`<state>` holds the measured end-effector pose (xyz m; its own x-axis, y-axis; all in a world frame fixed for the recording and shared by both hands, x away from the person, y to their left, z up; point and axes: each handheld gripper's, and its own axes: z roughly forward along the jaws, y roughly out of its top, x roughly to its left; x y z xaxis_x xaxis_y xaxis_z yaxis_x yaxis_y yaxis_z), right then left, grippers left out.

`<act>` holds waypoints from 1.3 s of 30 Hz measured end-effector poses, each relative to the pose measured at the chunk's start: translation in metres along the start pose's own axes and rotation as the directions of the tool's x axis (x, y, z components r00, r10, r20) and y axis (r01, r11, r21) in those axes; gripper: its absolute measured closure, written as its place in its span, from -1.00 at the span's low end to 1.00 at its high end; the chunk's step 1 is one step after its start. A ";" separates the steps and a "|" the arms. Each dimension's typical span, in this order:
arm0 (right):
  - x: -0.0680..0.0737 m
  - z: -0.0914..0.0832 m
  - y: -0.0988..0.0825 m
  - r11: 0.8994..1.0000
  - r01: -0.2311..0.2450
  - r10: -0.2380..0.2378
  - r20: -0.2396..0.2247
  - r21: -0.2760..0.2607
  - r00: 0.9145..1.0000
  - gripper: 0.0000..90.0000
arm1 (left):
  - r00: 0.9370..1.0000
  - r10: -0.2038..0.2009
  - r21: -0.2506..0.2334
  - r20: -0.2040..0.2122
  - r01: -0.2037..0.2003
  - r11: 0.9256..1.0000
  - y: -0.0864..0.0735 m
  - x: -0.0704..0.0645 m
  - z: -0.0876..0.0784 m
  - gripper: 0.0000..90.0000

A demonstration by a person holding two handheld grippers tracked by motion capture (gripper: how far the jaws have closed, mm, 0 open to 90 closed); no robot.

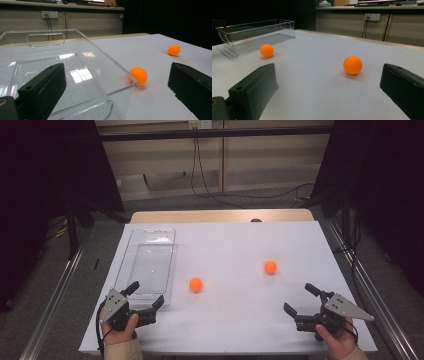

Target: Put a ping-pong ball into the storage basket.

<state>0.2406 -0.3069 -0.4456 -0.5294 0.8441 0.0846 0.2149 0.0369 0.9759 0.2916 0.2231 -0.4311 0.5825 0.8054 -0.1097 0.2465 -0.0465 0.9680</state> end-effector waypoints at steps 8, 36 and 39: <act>0.000 0.000 0.000 1.000 0.002 -0.002 -0.002 0.000 1.000 -0.98 | 1.000 -0.006 -0.002 0.013 0.006 1.000 0.001 -0.003 0.002 -0.97; 0.001 0.000 0.001 1.000 0.009 -0.008 -0.011 0.001 1.000 -0.97 | 0.998 -0.023 0.004 0.058 0.023 1.000 0.007 -0.019 0.012 -0.97; 0.000 -0.001 0.001 1.000 0.006 -0.006 -0.009 -0.001 1.000 -0.97 | 0.998 -0.014 0.007 0.064 0.013 1.000 0.007 -0.019 0.013 -0.97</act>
<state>0.2400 -0.3070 -0.4446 -0.5384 0.8388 0.0808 0.2108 0.0412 0.9767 0.2925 0.1992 -0.4250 0.6277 0.7662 -0.1374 0.2600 -0.0400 0.9648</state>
